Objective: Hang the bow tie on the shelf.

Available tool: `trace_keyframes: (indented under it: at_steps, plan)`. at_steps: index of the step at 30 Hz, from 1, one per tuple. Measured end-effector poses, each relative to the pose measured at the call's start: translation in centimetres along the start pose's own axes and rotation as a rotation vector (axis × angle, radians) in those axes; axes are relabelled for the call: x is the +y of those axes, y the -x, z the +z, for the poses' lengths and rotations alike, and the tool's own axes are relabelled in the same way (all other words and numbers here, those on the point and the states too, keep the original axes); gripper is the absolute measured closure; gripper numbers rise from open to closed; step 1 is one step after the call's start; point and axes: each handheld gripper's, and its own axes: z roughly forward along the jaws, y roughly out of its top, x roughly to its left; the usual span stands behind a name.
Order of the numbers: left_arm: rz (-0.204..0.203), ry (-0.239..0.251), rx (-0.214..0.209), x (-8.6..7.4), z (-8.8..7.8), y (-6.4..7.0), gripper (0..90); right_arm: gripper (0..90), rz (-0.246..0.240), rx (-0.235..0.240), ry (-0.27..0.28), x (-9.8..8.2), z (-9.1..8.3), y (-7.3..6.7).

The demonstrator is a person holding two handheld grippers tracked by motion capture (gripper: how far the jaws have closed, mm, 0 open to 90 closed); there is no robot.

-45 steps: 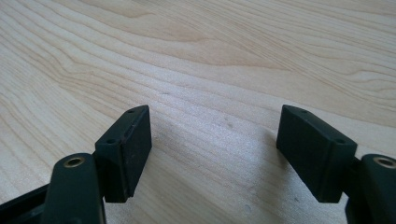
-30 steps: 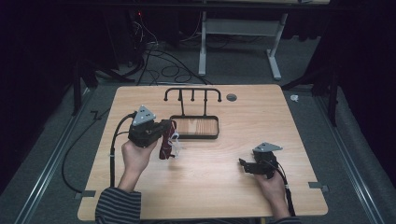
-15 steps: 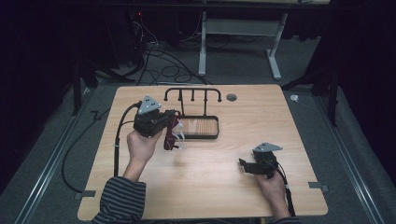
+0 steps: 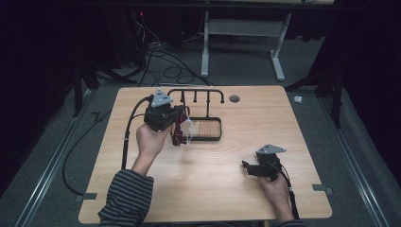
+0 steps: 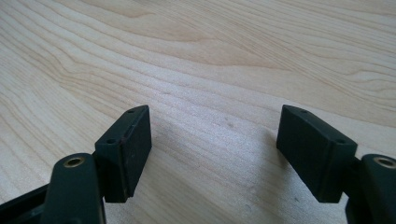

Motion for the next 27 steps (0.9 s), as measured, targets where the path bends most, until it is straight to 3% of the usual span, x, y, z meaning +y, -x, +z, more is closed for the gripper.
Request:
trace_keyframes:
  at_steps: [6, 27]
  plan:
    - [-0.025, -0.001, -0.006, 0.6, 1.2, -0.2, 89.6, 27.8, 0.000, 0.000, 0.000, 0.0, 0.0, 0.0]
    - [-0.020, -0.003, 0.022, 2.2, 4.1, 0.0, 89.6, 27.8, -0.001, 0.001, 0.001, 0.0, 0.0, 0.0]
